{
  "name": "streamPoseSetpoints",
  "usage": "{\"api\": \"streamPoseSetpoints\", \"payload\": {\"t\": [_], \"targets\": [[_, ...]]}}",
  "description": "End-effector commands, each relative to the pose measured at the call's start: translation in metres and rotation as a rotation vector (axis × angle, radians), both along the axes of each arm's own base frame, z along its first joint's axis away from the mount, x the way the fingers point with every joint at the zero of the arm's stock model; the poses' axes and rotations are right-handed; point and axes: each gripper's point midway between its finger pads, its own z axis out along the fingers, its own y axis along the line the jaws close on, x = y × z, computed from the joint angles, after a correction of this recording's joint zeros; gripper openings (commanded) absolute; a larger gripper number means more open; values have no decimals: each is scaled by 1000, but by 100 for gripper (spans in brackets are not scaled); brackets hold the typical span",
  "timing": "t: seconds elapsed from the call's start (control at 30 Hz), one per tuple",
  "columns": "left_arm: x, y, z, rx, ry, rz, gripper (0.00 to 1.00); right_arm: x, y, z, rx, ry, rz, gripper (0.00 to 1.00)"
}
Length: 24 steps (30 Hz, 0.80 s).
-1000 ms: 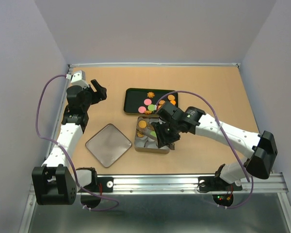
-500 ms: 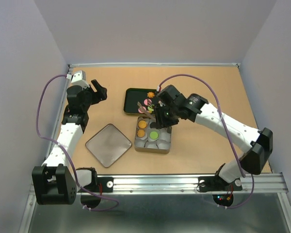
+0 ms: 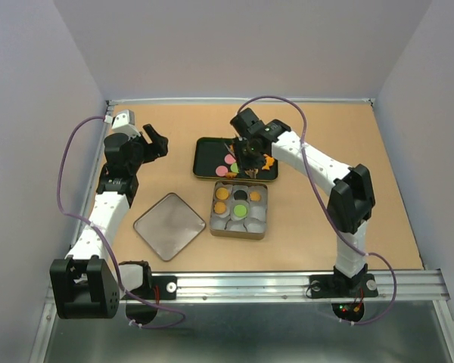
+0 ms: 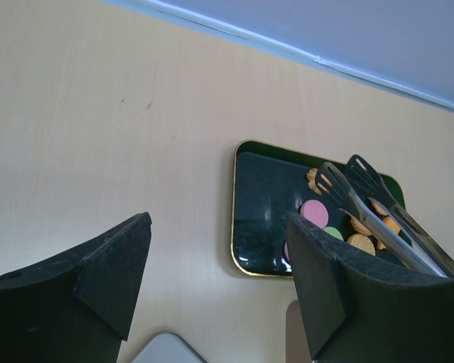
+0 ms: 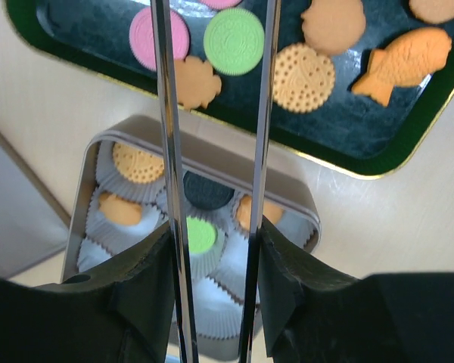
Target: Pack the cookies
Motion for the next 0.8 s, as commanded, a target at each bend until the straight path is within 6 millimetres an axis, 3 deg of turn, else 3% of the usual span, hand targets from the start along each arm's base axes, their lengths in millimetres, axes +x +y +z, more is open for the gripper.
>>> {"api": "streamPoseSetpoints", "payload": {"t": [0.0,0.43,0.77], "targets": [[0,-3,26,-11,-82,-22,82,33,6,9,-11,-87,-13,47],[-2,-7,28,-23,-88,-37,82,50,-15,-26,-89,-46,-84,47],[-2,-7,30,-23,-92,-37,82,43,-5,-40,-30,34,-60,47]]}}
